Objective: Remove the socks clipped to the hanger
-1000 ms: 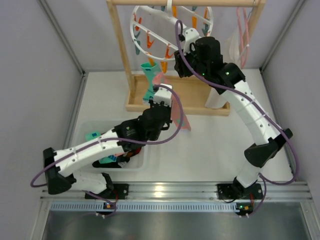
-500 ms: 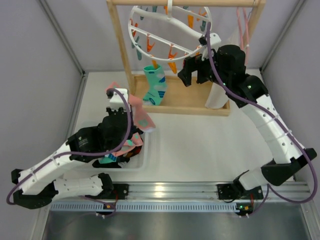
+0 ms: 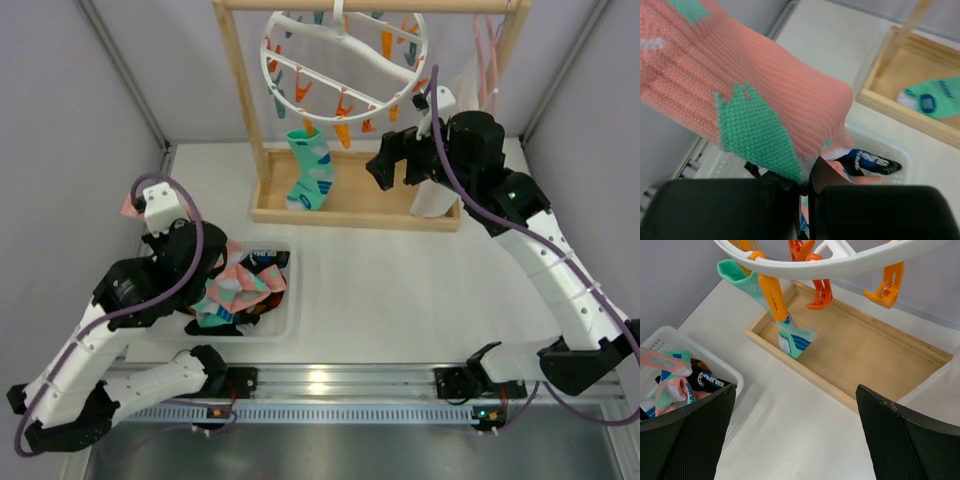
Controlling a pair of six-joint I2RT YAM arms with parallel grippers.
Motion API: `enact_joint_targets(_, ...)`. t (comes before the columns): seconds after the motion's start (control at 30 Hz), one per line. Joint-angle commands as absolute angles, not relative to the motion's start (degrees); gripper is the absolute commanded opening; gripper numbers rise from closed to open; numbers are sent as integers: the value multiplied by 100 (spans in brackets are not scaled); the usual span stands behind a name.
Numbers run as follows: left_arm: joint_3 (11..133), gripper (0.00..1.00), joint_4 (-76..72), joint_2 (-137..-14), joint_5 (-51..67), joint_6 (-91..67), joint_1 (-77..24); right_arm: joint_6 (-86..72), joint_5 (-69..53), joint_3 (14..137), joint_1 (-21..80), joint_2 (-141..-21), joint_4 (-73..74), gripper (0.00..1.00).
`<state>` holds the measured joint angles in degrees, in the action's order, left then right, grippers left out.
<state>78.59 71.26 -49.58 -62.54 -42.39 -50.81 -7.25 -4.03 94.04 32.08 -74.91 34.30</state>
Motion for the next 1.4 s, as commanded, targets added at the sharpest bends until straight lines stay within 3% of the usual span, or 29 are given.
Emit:
enact_joint_targets(0.0, 7692, 0, 8059, -5150, -6127, -4790, -4046, -800, -431, 9387, 3111, -7339, 3041, 100)
enact_joint_targets(0.13, 7278, 0, 8147, -5045, -5766, -5009, -2973, -826, -483, 9308, 3094, -7321, 2989, 99)
enact_joint_targets(0.4, 6364, 0, 7788, -5431, -4502, -5844, -2637, -861, -571, 9088, 3085, -7312, 2883, 99)
enact_joint_targets(0.67, 4706, 0, 6393, -5309, -2375, -6118, -2356, -835, -641, 8939, 3059, -7233, 2857, 99)
enact_joint_targets(0.83, 4061, 0, 5573, -5335, -1065, -5521, -1355, -800, -686, 8851, 3059, -7163, 2874, 100)
enact_joint_targets(0.97, 4201, 15, 5520, -5484, -853, -5221, -906, -765, -703, 8798, 3041, -7067, 2918, 99)
enact_joint_targets(1.07, 4490, 38, 5555, -5485, -817, -5072, -791, -756, -729, 8763, 3041, -7023, 2944, 99)
enact_joint_targets(1.1, 4570, 57, 5572, -5450, -800, -5045, -791, -756, -729, 8763, 3032, -7014, 2944, 99)
enact_joint_targets(1.23, 5228, 95, 5871, -5221, -1142, -4940, -791, -738, -721, 8798, 3023, -6996, 2971, 99)
enact_joint_targets(1.37, 6420, 98, 6309, -5264, -1572, -4606, -791, -721, -721, 8886, 2997, -7022, 3006, 99)
